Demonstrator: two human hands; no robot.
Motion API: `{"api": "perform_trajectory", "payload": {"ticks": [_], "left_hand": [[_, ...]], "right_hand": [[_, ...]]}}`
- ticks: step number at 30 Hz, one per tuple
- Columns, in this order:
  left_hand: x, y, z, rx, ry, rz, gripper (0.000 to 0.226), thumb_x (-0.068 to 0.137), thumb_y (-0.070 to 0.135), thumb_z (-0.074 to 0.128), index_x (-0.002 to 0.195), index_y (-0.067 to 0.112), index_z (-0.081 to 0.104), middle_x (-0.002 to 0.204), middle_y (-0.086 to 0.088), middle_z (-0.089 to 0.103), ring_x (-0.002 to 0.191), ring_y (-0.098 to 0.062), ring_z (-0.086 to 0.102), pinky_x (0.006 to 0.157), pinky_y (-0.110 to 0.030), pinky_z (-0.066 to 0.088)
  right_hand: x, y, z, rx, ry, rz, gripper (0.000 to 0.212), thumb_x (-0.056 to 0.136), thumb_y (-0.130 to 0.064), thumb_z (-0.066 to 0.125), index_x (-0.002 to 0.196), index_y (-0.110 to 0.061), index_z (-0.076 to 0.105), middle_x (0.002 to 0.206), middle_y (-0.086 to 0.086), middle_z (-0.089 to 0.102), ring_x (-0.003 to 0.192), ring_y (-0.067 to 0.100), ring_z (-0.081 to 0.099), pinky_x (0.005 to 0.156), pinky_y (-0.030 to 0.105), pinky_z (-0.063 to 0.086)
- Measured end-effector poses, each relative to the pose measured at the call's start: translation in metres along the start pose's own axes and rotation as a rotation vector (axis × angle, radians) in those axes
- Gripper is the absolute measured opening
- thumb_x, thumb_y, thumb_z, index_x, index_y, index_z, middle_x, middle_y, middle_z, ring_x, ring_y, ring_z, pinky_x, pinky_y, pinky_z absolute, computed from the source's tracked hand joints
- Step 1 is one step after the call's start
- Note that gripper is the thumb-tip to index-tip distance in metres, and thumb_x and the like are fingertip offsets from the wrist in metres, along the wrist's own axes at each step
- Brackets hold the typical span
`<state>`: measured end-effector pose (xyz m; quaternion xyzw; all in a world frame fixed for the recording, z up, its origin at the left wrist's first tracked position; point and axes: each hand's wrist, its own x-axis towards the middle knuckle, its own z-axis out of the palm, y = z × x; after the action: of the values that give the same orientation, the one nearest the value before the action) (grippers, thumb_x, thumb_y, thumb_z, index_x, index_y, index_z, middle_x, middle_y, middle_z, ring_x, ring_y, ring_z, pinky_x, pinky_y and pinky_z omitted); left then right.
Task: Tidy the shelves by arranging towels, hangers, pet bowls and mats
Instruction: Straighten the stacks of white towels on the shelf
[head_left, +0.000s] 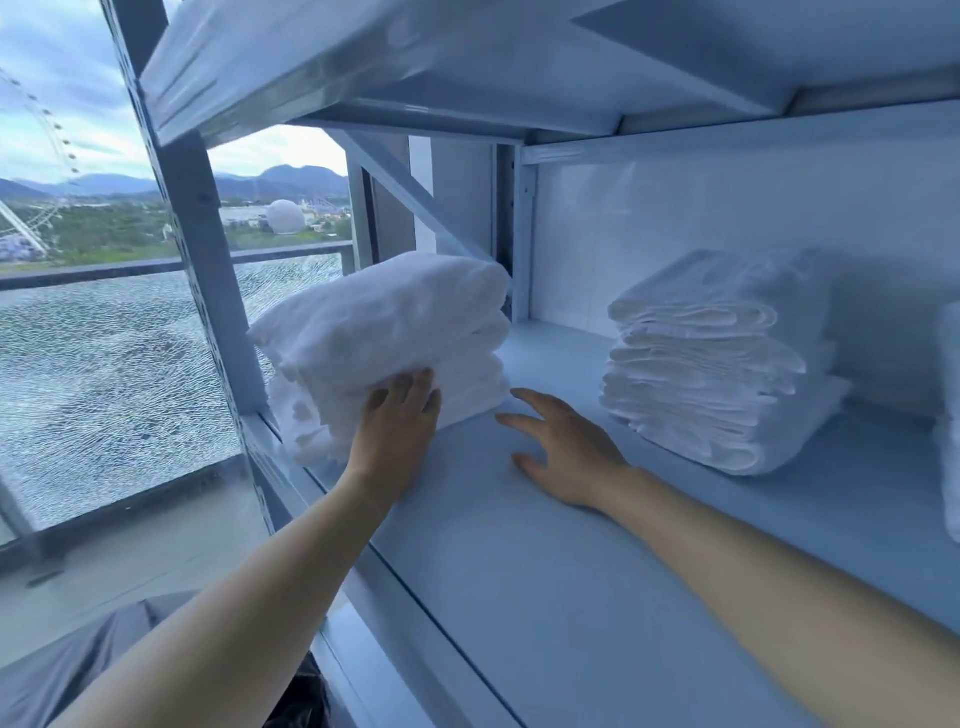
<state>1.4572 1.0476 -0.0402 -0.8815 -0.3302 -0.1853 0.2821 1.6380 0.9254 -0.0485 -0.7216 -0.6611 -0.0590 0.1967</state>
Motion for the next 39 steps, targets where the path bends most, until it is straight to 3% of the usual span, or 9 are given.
{"api": "perform_trajectory", "payload": {"ticks": [5,10,13,19,25,29,32,35,39], "left_hand": [[0.010,0.002,0.004,-0.015,-0.088,0.001,0.046,0.094,0.007,0.032,0.140,0.009,0.029,0.154,-0.011,0.014,0.137,-0.026,0.023,0.106,-0.035,0.027],[0.010,0.012,-0.009,-0.070,-0.053,-0.068,0.048,0.079,0.006,0.057,0.125,0.019,0.048,0.141,-0.004,0.034,0.125,-0.025,0.038,0.089,-0.032,0.041],[0.019,0.027,-0.014,-0.215,-0.029,-0.028,0.051,0.080,0.004,0.054,0.127,0.021,0.048,0.139,-0.001,0.036,0.125,-0.022,0.037,0.078,-0.032,0.045],[0.051,0.082,-0.027,-0.372,0.025,0.131,0.045,0.088,0.017,0.048,0.131,0.029,0.045,0.131,0.006,0.042,0.119,-0.017,0.042,0.073,-0.028,0.042],[0.073,0.146,-0.041,-0.520,0.128,0.269,0.037,0.092,0.030,0.048,0.129,0.032,0.048,0.131,0.009,0.044,0.118,-0.015,0.044,0.069,-0.026,0.039],[0.078,0.175,-0.046,-0.580,0.170,0.325,0.039,0.090,0.030,0.055,0.128,0.033,0.050,0.132,0.005,0.044,0.119,-0.018,0.045,0.067,-0.032,0.048],[0.079,0.187,-0.053,-0.605,0.221,0.359,0.047,0.080,0.024,0.069,0.124,0.031,0.056,0.129,0.001,0.051,0.114,-0.022,0.053,0.055,-0.033,0.052],[0.081,0.195,-0.060,-0.593,0.296,0.449,0.054,0.055,0.014,0.087,0.105,0.023,0.069,0.108,-0.004,0.065,0.092,-0.023,0.066,0.041,-0.028,0.048],[0.085,0.204,-0.061,-0.624,0.320,0.455,0.060,0.044,0.008,0.090,0.099,0.023,0.071,0.102,-0.003,0.068,0.088,-0.023,0.068,0.045,-0.027,0.050]], "right_hand": [[0.002,0.002,0.000,-0.013,-0.002,-0.012,0.052,0.090,-0.035,0.053,0.140,-0.037,0.037,0.155,-0.013,0.012,0.141,0.009,0.013,0.105,0.032,0.032],[-0.001,0.007,-0.013,-0.082,0.124,0.056,0.048,0.092,-0.027,0.052,0.139,-0.029,0.041,0.155,-0.006,0.017,0.140,0.014,0.019,0.102,0.033,0.035],[-0.010,0.013,-0.028,-0.123,0.190,0.080,0.046,0.092,-0.024,0.051,0.137,-0.028,0.043,0.154,-0.005,0.020,0.139,0.014,0.021,0.097,0.034,0.040],[-0.050,0.033,-0.056,-0.228,0.323,0.189,0.045,0.086,-0.016,0.057,0.130,-0.023,0.052,0.149,0.001,0.031,0.134,0.021,0.032,0.089,0.038,0.047],[-0.104,0.060,-0.083,-0.341,0.324,0.268,0.044,0.076,-0.005,0.065,0.119,-0.013,0.061,0.138,0.016,0.046,0.126,0.033,0.044,0.086,0.045,0.049],[-0.133,0.077,-0.093,-0.402,0.317,0.358,0.042,0.080,-0.012,0.062,0.122,-0.016,0.058,0.143,0.009,0.039,0.129,0.027,0.039,0.087,0.042,0.047],[-0.146,0.086,-0.097,-0.419,0.300,0.404,0.043,0.082,-0.018,0.060,0.124,-0.021,0.055,0.147,0.004,0.033,0.130,0.025,0.037,0.084,0.040,0.047],[-0.152,0.093,-0.097,-0.395,0.261,0.441,0.049,0.085,-0.020,0.058,0.132,-0.027,0.047,0.147,0.002,0.030,0.131,0.023,0.034,0.086,0.040,0.045],[-0.156,0.098,-0.097,-0.373,0.225,0.457,0.053,0.087,-0.020,0.056,0.136,-0.033,0.040,0.147,-0.002,0.026,0.129,0.020,0.033,0.082,0.037,0.047]]}}
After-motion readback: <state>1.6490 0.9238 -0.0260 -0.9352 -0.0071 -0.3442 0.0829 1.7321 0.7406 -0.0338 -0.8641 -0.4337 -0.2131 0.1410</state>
